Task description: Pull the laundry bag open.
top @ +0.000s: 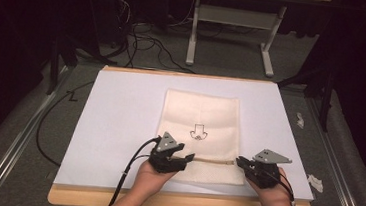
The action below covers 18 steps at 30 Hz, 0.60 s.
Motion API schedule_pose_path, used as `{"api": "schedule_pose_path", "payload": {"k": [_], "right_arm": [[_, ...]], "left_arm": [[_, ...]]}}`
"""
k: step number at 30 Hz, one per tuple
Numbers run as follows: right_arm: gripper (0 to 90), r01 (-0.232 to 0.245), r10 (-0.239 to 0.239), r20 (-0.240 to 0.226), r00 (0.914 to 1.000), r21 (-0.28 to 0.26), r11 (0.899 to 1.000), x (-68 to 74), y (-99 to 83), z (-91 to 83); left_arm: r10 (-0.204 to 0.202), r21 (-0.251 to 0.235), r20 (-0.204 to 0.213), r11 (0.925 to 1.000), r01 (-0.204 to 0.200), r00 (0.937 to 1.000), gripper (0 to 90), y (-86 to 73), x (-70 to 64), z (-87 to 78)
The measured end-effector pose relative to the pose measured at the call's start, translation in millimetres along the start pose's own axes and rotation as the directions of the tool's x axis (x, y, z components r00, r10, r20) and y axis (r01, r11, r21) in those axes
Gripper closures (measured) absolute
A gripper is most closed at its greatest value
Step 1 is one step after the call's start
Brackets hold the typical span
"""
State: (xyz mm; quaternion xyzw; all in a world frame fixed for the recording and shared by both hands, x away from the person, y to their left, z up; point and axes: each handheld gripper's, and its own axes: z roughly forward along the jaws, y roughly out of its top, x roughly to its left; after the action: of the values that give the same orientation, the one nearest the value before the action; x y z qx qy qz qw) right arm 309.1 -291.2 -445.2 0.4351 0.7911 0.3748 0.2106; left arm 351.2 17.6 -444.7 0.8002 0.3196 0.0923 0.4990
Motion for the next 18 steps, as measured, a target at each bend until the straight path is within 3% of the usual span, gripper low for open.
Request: {"api": "schedule_pose_path", "payload": {"k": [2,5,8,10,14,18], "right_arm": [[85.0,-0.030,0.030,-0.010,0.9995,-0.014,0.999,-1.2,4.0,-1.1],[85.0,-0.032,0.032,-0.006,0.9995,-0.029,0.999,-1.3,5.8,-3.4],[84.9,-0.053,0.052,-0.013,0.9986,-0.066,0.996,-0.9,0.8,-7.9],[84.9,-0.021,0.022,0.008,0.9997,-0.063,0.998,-0.3,-1.7,-7.3],[84.9,-0.023,0.024,0.010,0.9997,-0.040,0.999,-0.4,-6.4,-3.7],[84.8,-0.102,0.098,-0.063,0.9932,-0.058,0.993,-7.3,-9.6,-4.8]], "left_arm": [[-0.013,-0.011,0.034,0.9999,0.013,0.9993,46.5,8.6,-8.4,7.4],[-0.022,-0.038,0.091,0.9989,0.025,0.9956,46.1,16.6,-26.8,23.3],[-0.018,-0.021,0.129,0.9996,0.021,0.9915,46.4,14.1,-36.9,35.9],[-0.009,0.001,0.138,1.0000,0.009,0.9904,46.4,11.5,-40.7,40.4],[0.025,0.025,0.150,0.9993,-0.029,0.9883,46.3,5.8,-45.6,41.1],[0.020,0.021,0.157,0.9995,-0.024,0.9874,46.7,4.0,-45.4,38.0]]}}
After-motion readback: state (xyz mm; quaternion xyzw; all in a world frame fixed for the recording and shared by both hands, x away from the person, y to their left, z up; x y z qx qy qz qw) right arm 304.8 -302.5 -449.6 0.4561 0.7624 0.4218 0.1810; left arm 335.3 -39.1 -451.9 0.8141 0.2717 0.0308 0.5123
